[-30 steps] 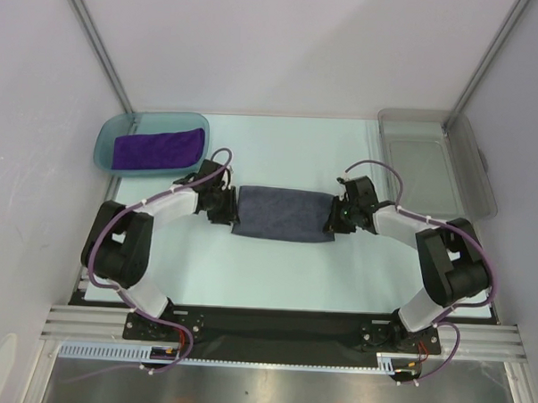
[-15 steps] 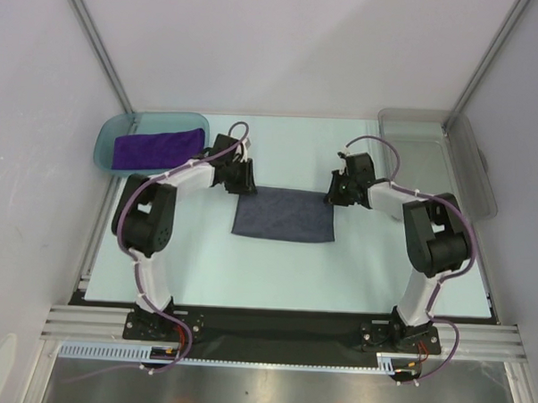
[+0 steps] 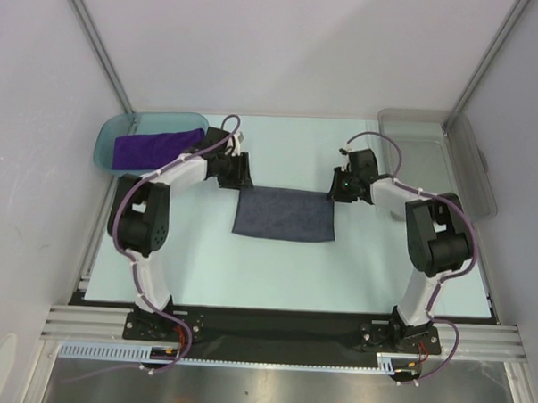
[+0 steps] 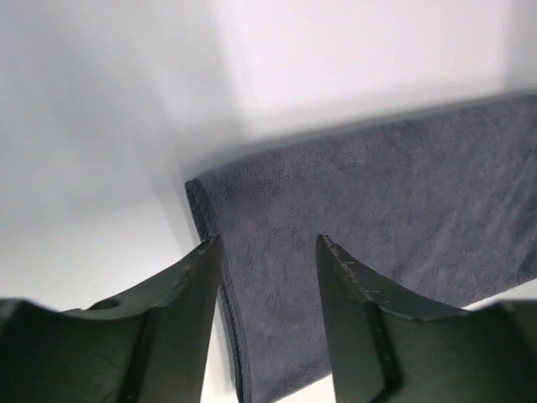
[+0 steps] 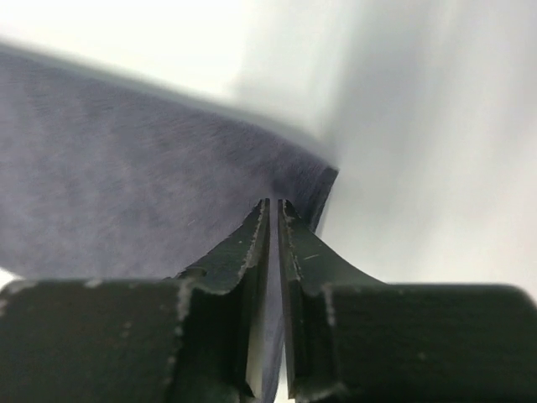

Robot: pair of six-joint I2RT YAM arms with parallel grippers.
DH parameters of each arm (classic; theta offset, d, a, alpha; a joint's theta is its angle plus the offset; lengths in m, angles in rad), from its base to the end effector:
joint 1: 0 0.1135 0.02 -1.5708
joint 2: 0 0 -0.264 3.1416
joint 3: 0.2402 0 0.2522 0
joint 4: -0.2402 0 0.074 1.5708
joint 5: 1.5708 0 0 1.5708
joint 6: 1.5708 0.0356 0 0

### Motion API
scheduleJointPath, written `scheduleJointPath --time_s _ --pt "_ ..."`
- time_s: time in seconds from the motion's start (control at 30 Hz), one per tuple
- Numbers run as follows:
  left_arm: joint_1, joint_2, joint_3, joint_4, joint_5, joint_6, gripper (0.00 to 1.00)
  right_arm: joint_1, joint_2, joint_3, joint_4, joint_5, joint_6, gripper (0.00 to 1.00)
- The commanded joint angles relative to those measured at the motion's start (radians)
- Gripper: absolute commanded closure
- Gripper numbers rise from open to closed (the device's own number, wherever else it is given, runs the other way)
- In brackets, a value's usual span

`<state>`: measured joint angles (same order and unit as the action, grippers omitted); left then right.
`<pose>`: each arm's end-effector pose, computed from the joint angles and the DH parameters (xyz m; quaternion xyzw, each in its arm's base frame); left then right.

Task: Fold and stack the towels
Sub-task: Fold the towel, then neatly place the folded towel into the bin

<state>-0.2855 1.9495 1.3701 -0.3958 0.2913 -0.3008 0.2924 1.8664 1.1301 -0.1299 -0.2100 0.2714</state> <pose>0.3964 -0.1270 0.1854 0.0354 0.9462 -0.2167 0.2378 0.3705 0.1193 0.1631 -0.0460 0.9330 0.1899 0.3022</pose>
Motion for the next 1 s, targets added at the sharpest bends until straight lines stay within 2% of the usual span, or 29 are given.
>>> scheduleJointPath --time_s 0.0,0.07,0.17,0.33,0.43,0.53,0.57,0.63,0.67,0.7,0.8,0.83,0.97 --pt "0.0 -0.165 -0.072 -0.046 -0.041 0.061 0.44 0.017 -0.136 0.027 -0.042 -0.006 -0.011 0.85" --pt "0.0 -0.205 -0.185 -0.023 -0.058 0.057 0.41 0.024 -0.208 -0.006 -0.039 -0.028 0.0 0.84" --pt "0.0 -0.239 -0.261 0.034 -0.029 0.043 0.38 0.028 -0.295 -0.056 -0.005 -0.083 0.003 0.81" --pt "0.0 -0.192 -0.296 0.063 0.006 0.023 0.38 0.034 -0.386 -0.058 -0.033 -0.114 0.02 0.79" --pt "0.0 -0.163 -0.312 0.08 0.006 0.008 0.38 0.04 -0.44 -0.062 -0.056 -0.108 0.008 0.74" --pt "-0.009 -0.136 -0.318 0.084 0.006 -0.001 0.39 0.04 -0.473 -0.084 -0.054 -0.112 0.008 0.61" --pt "-0.014 -0.127 -0.322 0.087 0.008 -0.009 0.39 0.04 -0.48 -0.09 -0.053 -0.109 0.011 0.53" --pt "-0.035 -0.123 -0.332 0.098 0.008 -0.02 0.39 0.044 -0.49 -0.101 -0.05 -0.106 0.02 0.43" --pt "-0.041 -0.12 -0.338 0.1 -0.004 -0.029 0.39 0.045 -0.496 -0.107 -0.045 -0.104 0.023 0.24" --pt "-0.047 -0.116 -0.338 0.098 -0.01 -0.035 0.4 0.05 -0.509 -0.118 -0.042 -0.103 0.028 0.17" --pt "-0.053 -0.103 -0.327 0.075 -0.049 -0.05 0.44 0.057 -0.536 -0.133 -0.025 -0.106 0.035 0.11" --pt "-0.055 -0.1 -0.324 0.069 -0.058 -0.055 0.45 0.057 -0.542 -0.144 -0.022 -0.106 0.035 0.01" --pt "-0.069 -0.08 -0.316 0.057 -0.083 -0.087 0.48 0.06 -0.569 -0.17 -0.019 -0.1 0.029 0.0"
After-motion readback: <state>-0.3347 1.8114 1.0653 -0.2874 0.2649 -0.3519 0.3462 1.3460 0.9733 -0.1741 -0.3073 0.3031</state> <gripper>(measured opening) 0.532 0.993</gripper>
